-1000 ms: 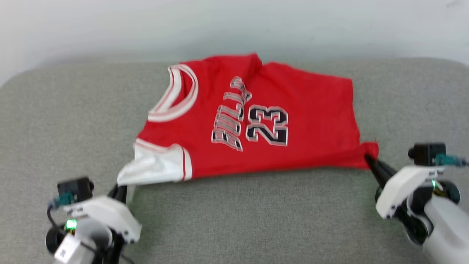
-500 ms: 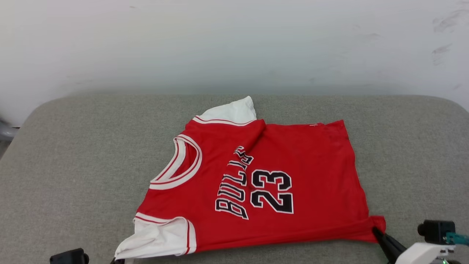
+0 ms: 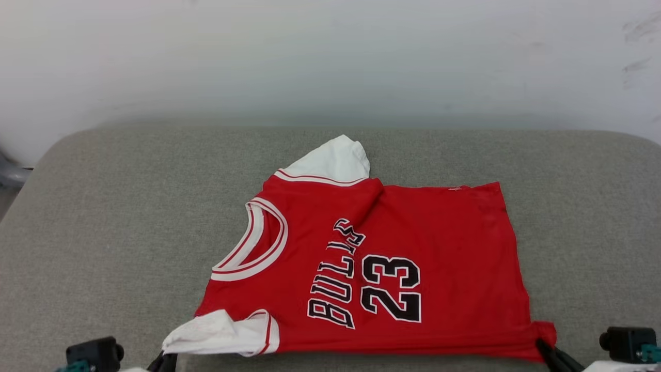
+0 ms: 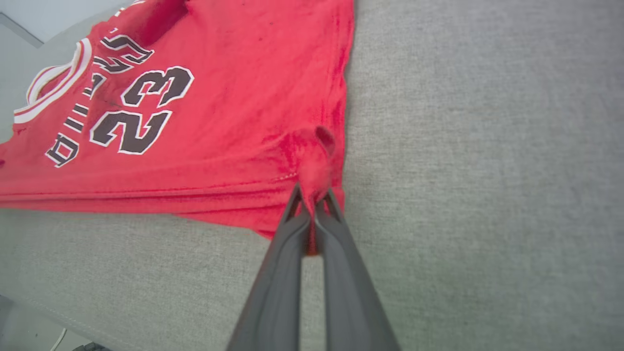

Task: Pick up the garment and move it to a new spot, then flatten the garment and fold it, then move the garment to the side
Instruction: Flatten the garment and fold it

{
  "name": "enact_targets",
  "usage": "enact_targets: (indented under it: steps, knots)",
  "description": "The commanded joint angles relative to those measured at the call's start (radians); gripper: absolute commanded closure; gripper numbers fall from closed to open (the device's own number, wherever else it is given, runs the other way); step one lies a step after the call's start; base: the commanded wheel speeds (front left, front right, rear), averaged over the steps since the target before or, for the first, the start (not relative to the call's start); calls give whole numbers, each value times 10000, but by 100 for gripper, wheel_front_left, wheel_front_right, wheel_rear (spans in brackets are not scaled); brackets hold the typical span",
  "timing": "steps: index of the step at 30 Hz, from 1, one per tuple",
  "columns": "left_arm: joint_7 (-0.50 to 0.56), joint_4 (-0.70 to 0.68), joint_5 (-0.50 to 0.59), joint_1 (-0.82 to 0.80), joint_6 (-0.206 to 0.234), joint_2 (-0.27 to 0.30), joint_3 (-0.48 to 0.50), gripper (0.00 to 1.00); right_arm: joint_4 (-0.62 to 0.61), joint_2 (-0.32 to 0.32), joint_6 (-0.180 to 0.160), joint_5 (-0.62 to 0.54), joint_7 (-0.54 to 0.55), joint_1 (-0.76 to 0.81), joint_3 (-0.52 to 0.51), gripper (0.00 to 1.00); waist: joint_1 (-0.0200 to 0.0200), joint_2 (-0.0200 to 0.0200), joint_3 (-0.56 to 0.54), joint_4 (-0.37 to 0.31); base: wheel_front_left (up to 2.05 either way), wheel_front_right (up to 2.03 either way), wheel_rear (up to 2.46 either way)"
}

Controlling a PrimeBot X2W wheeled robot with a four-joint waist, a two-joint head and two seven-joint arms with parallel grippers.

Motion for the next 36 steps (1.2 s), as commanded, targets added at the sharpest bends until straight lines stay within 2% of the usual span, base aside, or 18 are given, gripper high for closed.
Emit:
enact_targets:
  steps: [1, 6, 9, 11, 20, 30, 31, 32, 34, 35, 36]
  knots:
    - [19, 98, 77, -319, -9, 158, 84, 100, -180, -5, -100, -239, 159, -18, -208, 100, 0, -1, 160, -21, 0, 0, 0]
    - [388, 745, 309, -1907, -578, 154, -383, 100, -1151, 452, -68, -1055, 1317, -733, -409, 100, 0, -1, 777, -58, 0, 0, 0]
    - [465, 1614, 480, -3223, -996, -33, -667, 100, -1289, 476, -66, -1352, 1722, -1538, -362, 100, 0, -1, 1291, -137, 0, 0, 0]
    - [452, 1834, 464, -3531, -1091, -121, -684, 100, -1271, 442, -66, -1351, 1733, -1761, -298, 100, 0, -1, 1419, -160, 0, 0, 0]
    - [275, 3732, 619, -5569, -1948, -590, -1062, 100, -283, 153, -65, -1259, 1718, -3214, 267, 100, 0, -1, 2299, -295, 0, 0, 0]
    - [492, 5623, 493, -6678, -2842, -1105, -1608, 100, 1252, 37, -66, -985, 1183, -4059, 1082, 100, 0, -1, 2946, -321, 0, 0, 0]
    - [455, 5763, 510, -6746, -2893, -1138, -1633, 100, 1368, 18, -66, -982, 1058, -4118, 1136, 95, 0, -1, 2951, -315, 0, 0, 0]
    - [488, 5910, 513, -6777, -2941, -1163, -1674, 100, 1520, 24, -66, -924, 987, -4136, 1184, 78, 0, -1, 2943, -311, 0, 0, 0]
    - [437, 6141, 490, -6829, -3040, -1205, -1714, 100, 1697, 17, -66, -869, 707, -4216, 1301, 31, 0, -1, 2874, -310, 0, 0, 0]
    - [407, 6228, 475, -6842, -3059, -1210, -1721, 100, 1752, 25, -66, -817, 532, -4271, 1328, 0, 0, -1, 2823, -312, 0, 0, 0]
    - [362, 6298, 478, -6854, -3048, -1198, -1702, 82, 1800, 21, -66, -789, 368, -4306, 1365, 0, 0, -1, 2773, -317, 0, 0, 0]
